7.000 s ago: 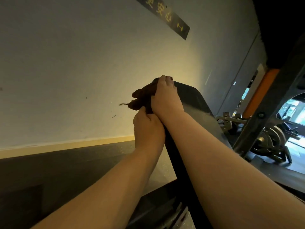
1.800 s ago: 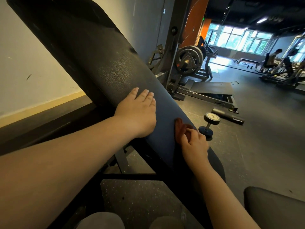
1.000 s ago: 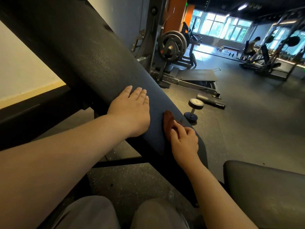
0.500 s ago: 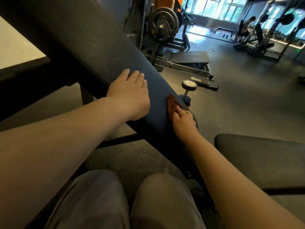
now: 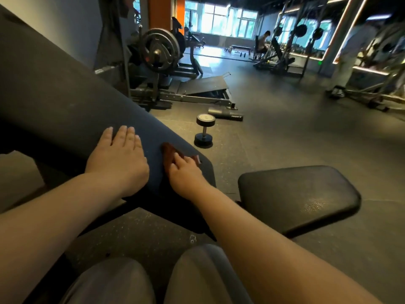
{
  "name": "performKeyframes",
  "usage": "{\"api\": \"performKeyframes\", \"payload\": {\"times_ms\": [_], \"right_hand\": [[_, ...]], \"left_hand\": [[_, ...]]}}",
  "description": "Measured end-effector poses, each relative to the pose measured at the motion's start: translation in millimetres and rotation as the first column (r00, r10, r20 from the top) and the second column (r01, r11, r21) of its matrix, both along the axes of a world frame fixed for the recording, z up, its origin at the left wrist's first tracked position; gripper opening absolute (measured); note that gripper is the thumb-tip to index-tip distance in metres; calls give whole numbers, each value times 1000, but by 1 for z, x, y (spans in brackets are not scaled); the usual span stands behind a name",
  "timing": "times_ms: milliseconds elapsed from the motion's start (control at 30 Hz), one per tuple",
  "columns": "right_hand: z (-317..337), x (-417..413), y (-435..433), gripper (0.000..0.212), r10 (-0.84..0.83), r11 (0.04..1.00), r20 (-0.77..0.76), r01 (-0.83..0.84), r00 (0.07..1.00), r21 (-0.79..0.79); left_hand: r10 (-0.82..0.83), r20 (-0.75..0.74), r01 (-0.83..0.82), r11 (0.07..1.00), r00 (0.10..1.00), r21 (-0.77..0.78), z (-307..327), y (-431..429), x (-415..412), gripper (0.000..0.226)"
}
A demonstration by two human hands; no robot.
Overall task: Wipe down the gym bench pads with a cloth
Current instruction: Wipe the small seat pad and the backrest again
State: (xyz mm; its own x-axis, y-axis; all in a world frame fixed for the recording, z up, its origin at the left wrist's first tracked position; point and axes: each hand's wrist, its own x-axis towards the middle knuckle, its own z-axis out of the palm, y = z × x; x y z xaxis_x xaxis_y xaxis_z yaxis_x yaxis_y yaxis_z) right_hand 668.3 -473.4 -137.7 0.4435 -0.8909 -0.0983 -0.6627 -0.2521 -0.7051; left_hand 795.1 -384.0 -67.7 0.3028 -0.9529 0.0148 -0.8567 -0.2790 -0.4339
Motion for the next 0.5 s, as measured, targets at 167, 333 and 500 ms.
{"api": "performKeyframes", "payload": {"times_ms": [167,333,500], "right_hand": [[1,-4,15,51,181,981,187,-162,966,-110],[-16,-27,-7,53,-10,1000,158,10,987,-3],[0,-13,4,46,103,995,260,-96,960,-41]], "left_hand": [[-63,2,63,997,998,50,-8,-14,-7,62],[-112,-3,112,987,994,115,-18,-26,-15,62],[-136,-44,141,982,990,128,-13,-31,-26,62]]}}
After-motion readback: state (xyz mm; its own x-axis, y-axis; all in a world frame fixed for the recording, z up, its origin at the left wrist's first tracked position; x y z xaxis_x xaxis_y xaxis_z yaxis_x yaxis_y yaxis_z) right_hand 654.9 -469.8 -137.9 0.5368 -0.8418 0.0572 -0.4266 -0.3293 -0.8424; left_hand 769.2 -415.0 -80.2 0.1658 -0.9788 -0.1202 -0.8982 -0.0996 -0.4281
